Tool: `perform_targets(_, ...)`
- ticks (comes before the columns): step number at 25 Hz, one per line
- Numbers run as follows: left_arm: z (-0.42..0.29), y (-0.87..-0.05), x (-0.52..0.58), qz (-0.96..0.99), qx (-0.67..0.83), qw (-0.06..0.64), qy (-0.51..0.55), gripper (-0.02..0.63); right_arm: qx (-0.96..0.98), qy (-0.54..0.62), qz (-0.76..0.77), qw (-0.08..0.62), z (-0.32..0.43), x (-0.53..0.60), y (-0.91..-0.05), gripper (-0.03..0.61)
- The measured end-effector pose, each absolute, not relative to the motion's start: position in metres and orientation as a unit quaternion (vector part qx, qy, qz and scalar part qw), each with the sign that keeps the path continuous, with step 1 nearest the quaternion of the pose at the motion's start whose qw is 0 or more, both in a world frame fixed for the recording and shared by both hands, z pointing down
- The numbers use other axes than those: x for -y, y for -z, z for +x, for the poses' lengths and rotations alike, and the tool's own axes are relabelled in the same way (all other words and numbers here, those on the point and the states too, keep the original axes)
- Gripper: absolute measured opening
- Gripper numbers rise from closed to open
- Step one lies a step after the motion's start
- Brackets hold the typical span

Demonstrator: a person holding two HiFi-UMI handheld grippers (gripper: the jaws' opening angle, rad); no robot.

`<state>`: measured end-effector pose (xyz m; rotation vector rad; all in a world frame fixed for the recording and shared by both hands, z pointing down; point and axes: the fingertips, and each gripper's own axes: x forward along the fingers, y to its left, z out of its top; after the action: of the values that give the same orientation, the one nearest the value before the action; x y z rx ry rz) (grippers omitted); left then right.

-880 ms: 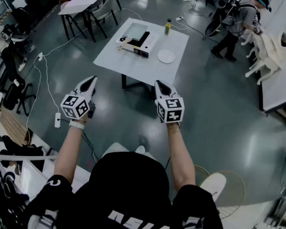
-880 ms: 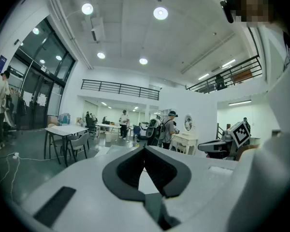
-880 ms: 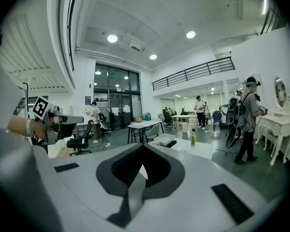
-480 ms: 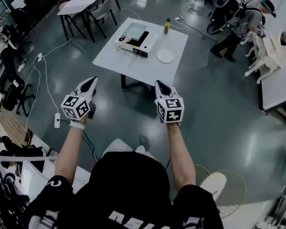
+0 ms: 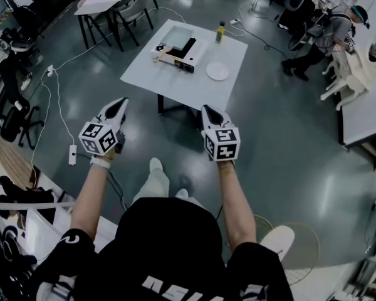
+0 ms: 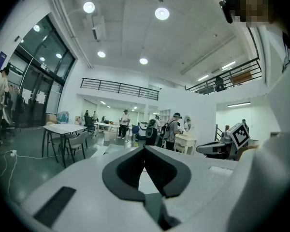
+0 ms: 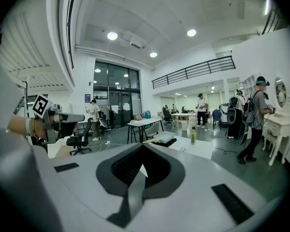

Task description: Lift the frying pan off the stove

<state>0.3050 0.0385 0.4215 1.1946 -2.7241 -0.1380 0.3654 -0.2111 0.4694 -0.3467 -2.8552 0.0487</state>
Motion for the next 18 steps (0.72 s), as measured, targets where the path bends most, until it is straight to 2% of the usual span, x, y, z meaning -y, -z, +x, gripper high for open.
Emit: perform_targets(18,0.230,-0.435,-0.035,0.418,0.903,0.089,0.051,-0.002,0.984,-0.012,-0.111,0.139,0.295,0.203,-0.479,-0.005)
